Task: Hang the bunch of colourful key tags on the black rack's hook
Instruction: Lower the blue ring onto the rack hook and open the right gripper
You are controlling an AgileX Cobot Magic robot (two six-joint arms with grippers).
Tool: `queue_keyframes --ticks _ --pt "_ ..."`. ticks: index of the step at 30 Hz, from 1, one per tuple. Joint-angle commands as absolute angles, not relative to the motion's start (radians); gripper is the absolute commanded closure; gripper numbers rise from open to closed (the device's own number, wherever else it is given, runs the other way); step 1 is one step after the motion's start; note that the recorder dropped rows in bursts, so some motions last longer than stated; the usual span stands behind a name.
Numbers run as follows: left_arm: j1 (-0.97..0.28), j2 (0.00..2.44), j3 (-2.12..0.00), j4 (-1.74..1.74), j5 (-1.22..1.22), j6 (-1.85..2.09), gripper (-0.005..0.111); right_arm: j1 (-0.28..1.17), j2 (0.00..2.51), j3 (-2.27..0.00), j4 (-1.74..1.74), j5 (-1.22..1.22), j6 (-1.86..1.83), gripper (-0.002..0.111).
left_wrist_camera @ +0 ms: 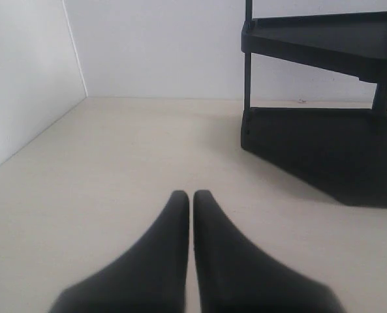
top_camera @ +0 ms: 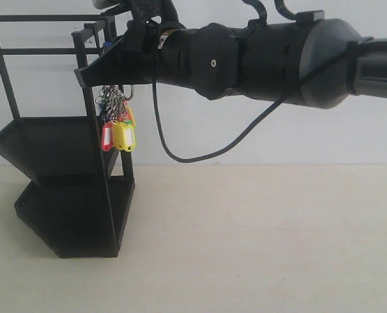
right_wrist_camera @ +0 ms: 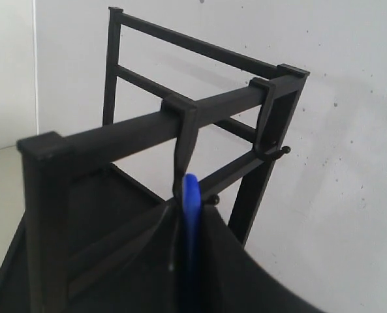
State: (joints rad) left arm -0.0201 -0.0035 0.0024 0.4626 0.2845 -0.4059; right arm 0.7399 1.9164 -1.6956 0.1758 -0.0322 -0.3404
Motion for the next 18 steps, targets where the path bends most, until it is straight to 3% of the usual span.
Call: queue_keyframes --ticks 1,6,8,18 --pt "-0.021 0.000 0.000 0.463 0.284 -0.411 0.102 0.742 1.926 -1.707 0.174 -0.080 -0.346 0.094" --pt "-0.021 0.000 0.000 0.463 0.284 -0.411 0.102 0.742 1.935 -1.707 0.174 -0.094 -0.348 0.067" --pt "-0.021 0.000 0.000 0.463 0.284 -0.411 0.102 0.742 1.933 -1.707 0.174 -0.106 -0.348 0.061" --pt "-0.021 0.000 0.000 0.463 0.284 -0.411 0.102 0.739 1.851 -1.707 0.174 -0.038 -0.346 0.061"
